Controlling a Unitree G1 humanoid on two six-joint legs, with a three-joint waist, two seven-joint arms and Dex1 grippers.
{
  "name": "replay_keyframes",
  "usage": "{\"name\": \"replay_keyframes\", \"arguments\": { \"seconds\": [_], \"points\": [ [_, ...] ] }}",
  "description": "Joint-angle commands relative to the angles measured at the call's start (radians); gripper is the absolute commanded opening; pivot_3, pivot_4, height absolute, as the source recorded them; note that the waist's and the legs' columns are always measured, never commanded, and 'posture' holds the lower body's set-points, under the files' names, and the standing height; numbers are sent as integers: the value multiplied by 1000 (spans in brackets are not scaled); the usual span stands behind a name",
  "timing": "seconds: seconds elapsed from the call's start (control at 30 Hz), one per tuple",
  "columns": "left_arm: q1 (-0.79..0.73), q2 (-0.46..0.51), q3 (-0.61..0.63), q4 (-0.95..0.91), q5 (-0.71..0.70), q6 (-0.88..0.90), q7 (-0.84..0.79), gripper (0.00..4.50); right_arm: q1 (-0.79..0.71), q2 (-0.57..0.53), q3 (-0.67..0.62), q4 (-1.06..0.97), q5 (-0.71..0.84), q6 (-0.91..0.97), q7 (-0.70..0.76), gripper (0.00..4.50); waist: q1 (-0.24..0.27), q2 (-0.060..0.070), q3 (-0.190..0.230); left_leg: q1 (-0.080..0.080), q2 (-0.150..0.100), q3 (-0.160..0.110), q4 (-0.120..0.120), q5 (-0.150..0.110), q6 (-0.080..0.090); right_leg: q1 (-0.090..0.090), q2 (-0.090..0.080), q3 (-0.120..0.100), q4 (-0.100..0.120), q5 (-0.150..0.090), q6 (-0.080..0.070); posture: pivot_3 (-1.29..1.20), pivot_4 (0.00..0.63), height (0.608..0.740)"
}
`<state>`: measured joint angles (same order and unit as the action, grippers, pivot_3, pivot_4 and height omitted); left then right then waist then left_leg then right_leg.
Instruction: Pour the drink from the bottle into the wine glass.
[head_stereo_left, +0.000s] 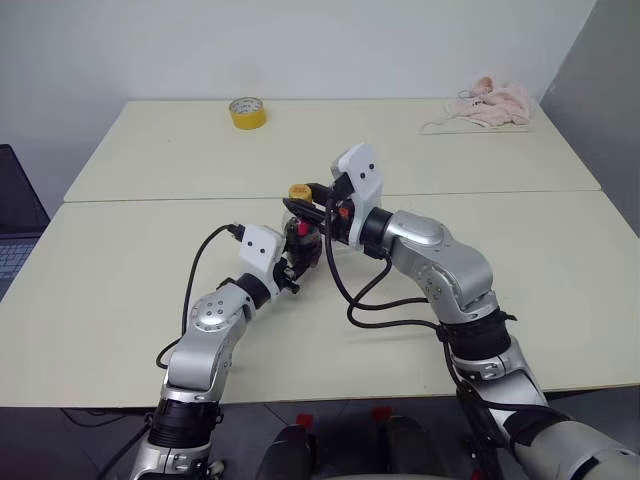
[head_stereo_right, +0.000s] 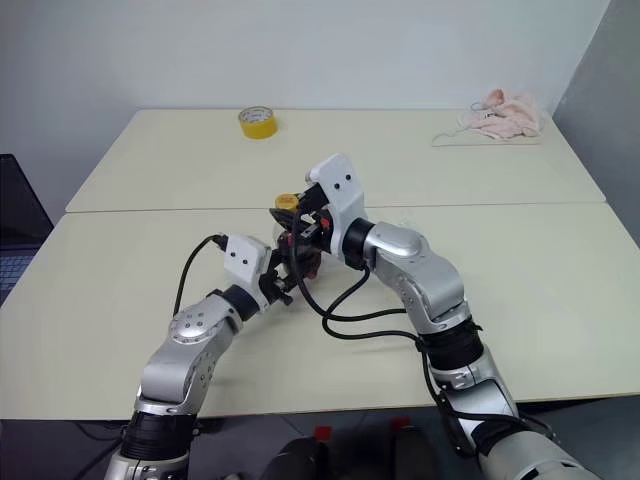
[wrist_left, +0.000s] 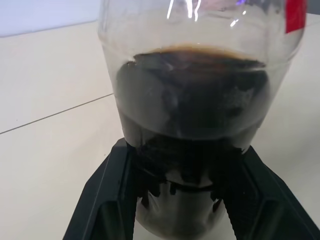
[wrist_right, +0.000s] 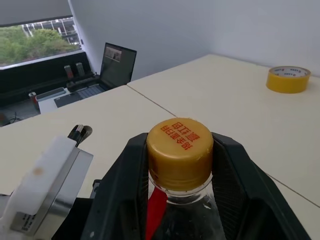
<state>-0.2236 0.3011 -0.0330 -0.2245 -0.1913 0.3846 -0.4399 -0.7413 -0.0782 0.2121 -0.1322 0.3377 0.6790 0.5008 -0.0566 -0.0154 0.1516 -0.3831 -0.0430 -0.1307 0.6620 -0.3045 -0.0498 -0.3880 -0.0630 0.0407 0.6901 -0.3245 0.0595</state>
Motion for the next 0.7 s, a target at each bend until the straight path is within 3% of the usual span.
{"name": "replay_keyframes", "arguments": {
  "seconds": [0.03, 0.3, 0.53, 0.7],
  "points": [
    [9, 11, 26, -59, -29, 6, -8, 1895, 7, -21, 7, -53, 71, -110, 171, 1409, 0, 0, 0, 0, 0, 0, 0, 0, 0, 0, 0, 0, 0, 0, 0, 0, 150, 740],
    [67, 38, 51, -130, -93, 56, -42, 1533, -36, -54, 37, 93, 59, -256, 423, 1409, -1, 0, 0, 0, 1, 1, 0, 0, 0, 0, 0, 0, 0, 0, 0, 0, 150, 740],
    [84, 48, 51, -152, -105, 75, -42, 1282, -61, -47, 61, 180, 21, -306, 491, 1409, 0, 0, 0, 0, 0, 0, 0, 0, 0, 0, 0, 0, 0, 0, 0, 0, 150, 740],
    [85, 57, 53, -155, -100, 77, -43, 1262, -41, -50, 67, 172, -7, -309, 457, 3178, -1, 0, 0, 0, 0, 0, 0, 0, 0, 0, 0, 0, 0, 0, 0, 0, 150, 740]
  ]
}}
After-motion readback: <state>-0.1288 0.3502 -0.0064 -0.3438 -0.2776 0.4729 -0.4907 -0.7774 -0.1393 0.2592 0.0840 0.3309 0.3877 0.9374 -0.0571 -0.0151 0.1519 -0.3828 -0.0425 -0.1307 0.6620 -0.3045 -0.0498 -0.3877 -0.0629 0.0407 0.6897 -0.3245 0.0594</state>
